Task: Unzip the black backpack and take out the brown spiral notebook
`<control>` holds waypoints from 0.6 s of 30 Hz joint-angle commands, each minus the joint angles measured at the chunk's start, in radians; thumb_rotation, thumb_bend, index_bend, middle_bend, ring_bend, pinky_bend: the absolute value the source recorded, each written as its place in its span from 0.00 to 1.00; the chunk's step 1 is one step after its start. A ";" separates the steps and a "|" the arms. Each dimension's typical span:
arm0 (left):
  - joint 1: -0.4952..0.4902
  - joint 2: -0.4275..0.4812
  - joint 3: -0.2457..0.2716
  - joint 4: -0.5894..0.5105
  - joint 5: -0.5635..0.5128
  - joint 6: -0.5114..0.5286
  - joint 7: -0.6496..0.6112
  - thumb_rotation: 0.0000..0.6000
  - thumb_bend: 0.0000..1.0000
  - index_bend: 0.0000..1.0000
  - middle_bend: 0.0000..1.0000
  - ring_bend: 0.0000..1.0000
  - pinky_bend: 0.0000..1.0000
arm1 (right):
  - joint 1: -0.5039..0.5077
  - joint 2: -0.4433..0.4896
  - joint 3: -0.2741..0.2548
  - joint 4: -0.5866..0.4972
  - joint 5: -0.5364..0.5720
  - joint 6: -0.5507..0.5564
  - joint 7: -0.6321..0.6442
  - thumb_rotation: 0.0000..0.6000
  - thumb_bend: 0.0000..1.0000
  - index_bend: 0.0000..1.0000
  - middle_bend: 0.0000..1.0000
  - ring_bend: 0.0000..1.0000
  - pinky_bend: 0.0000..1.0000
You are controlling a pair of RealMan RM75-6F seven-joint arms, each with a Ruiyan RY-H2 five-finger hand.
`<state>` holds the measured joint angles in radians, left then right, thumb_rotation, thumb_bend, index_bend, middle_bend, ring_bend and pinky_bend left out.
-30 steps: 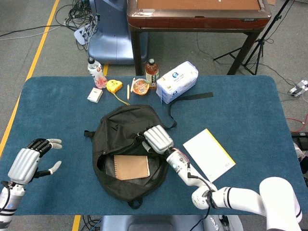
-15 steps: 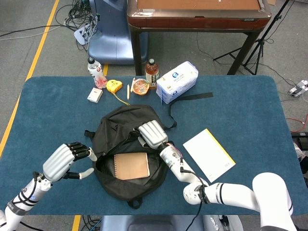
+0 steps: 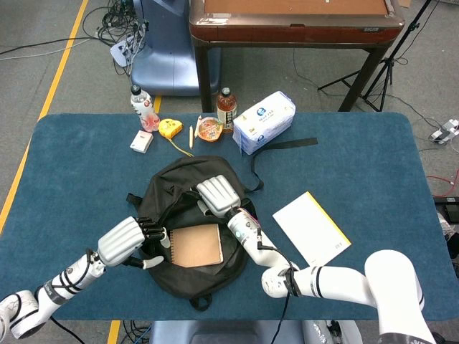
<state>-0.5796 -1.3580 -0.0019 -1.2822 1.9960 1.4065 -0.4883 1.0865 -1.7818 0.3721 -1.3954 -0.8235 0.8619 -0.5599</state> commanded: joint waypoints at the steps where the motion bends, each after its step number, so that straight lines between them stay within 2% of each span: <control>1: -0.025 -0.078 0.021 0.104 0.005 0.014 -0.025 1.00 0.26 0.49 0.54 0.50 0.51 | 0.013 0.000 0.005 0.014 0.018 -0.008 0.007 1.00 0.65 0.81 0.58 0.45 0.46; 8: -0.062 -0.198 0.047 0.310 0.015 0.044 -0.055 1.00 0.26 0.49 0.55 0.50 0.51 | 0.048 -0.002 0.007 0.035 0.058 -0.016 0.002 1.00 0.65 0.81 0.58 0.46 0.47; 12: -0.077 -0.259 0.076 0.451 0.044 0.082 -0.031 1.00 0.26 0.46 0.50 0.49 0.51 | 0.061 0.001 0.001 0.034 0.073 -0.009 -0.007 1.00 0.65 0.81 0.58 0.46 0.47; 14: -0.081 -0.289 0.089 0.517 0.057 0.105 -0.017 1.00 0.26 0.42 0.44 0.45 0.50 | 0.066 0.001 -0.001 0.033 0.080 -0.008 -0.007 1.00 0.65 0.81 0.58 0.46 0.47; 18: -0.085 -0.356 0.119 0.665 0.068 0.136 -0.001 1.00 0.26 0.31 0.29 0.30 0.39 | 0.078 -0.003 -0.007 0.039 0.097 -0.006 -0.012 1.00 0.65 0.81 0.58 0.46 0.47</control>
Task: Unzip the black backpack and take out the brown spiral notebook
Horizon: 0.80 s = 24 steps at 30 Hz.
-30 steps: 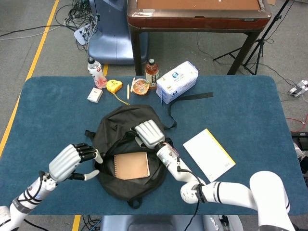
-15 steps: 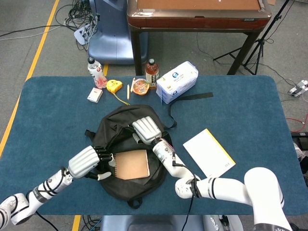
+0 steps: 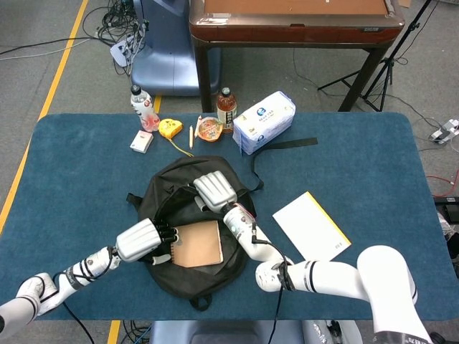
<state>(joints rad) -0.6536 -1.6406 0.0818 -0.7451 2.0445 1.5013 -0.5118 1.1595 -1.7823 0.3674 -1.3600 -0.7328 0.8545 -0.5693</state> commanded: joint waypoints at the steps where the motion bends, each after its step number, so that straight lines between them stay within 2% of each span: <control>1: -0.012 -0.085 0.040 0.154 0.018 0.045 0.023 1.00 0.26 0.28 0.26 0.26 0.37 | 0.008 -0.003 -0.004 0.005 0.009 0.002 -0.003 1.00 0.65 0.81 0.58 0.46 0.47; 6: -0.019 -0.134 0.063 0.269 0.007 0.056 0.031 1.00 0.25 0.19 0.15 0.17 0.27 | 0.020 -0.009 -0.008 0.017 0.025 0.004 -0.004 1.00 0.65 0.81 0.58 0.47 0.47; 16: -0.035 -0.171 0.153 0.419 0.033 0.070 0.075 1.00 0.25 0.18 0.14 0.17 0.25 | 0.021 -0.006 -0.026 0.018 0.030 0.008 0.012 1.00 0.65 0.81 0.58 0.47 0.47; 24: -0.046 -0.188 0.180 0.466 0.008 0.058 0.061 1.00 0.25 0.18 0.14 0.17 0.25 | 0.018 0.006 -0.035 0.002 0.029 0.012 0.023 1.00 0.65 0.81 0.58 0.47 0.47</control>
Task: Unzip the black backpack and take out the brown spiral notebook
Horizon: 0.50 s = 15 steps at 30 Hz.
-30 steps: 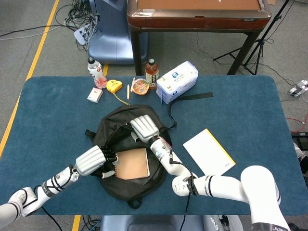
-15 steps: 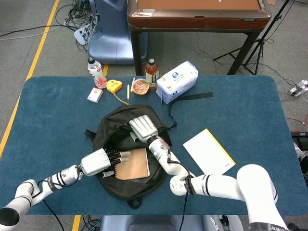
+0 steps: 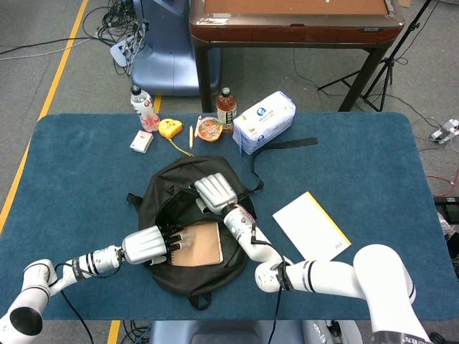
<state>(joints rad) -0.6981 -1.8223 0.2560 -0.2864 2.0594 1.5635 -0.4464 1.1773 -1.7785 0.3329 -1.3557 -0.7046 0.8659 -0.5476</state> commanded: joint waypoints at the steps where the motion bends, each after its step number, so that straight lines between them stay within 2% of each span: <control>1: -0.003 -0.010 0.009 0.012 -0.008 -0.007 -0.004 1.00 0.25 0.18 0.14 0.17 0.25 | 0.000 0.003 -0.001 -0.003 0.001 0.001 0.002 1.00 0.65 0.81 0.58 0.47 0.47; 15: -0.012 -0.050 0.037 0.041 -0.051 -0.052 -0.031 1.00 0.25 0.17 0.13 0.16 0.25 | 0.003 0.008 -0.012 0.003 0.006 0.000 0.012 1.00 0.65 0.81 0.58 0.48 0.47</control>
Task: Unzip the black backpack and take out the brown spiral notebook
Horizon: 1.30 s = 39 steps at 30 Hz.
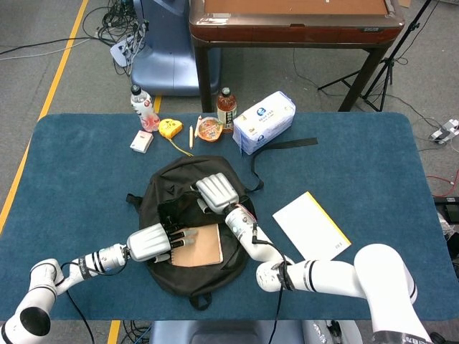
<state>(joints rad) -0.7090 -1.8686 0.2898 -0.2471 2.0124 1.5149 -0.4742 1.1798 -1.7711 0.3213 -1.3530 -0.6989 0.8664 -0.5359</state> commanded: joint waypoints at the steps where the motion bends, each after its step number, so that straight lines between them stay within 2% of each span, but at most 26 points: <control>1: -0.002 -0.006 0.005 0.003 -0.006 -0.005 -0.004 1.00 0.25 0.17 0.13 0.16 0.25 | 0.000 0.001 -0.001 0.000 0.001 -0.001 0.001 1.00 0.65 0.81 0.58 0.48 0.47; 18: -0.012 -0.012 0.043 -0.008 -0.023 -0.048 -0.017 1.00 0.21 0.13 0.10 0.13 0.23 | -0.001 0.005 -0.009 0.002 0.001 -0.002 0.015 1.00 0.65 0.81 0.58 0.48 0.47; 26: -0.013 -0.051 0.007 -0.021 -0.076 -0.067 -0.084 1.00 0.21 0.14 0.10 0.13 0.23 | -0.004 0.012 -0.010 -0.001 -0.001 0.008 0.017 1.00 0.65 0.81 0.58 0.49 0.47; 39: 0.005 -0.091 -0.032 -0.023 -0.141 -0.082 -0.188 1.00 0.22 0.28 0.10 0.13 0.23 | -0.008 0.010 -0.008 0.008 -0.004 0.019 0.020 1.00 0.65 0.81 0.58 0.49 0.47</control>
<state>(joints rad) -0.7044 -1.9592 0.2584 -0.2694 1.8718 1.4339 -0.6615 1.1715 -1.7609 0.3131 -1.3453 -0.7032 0.8855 -0.5159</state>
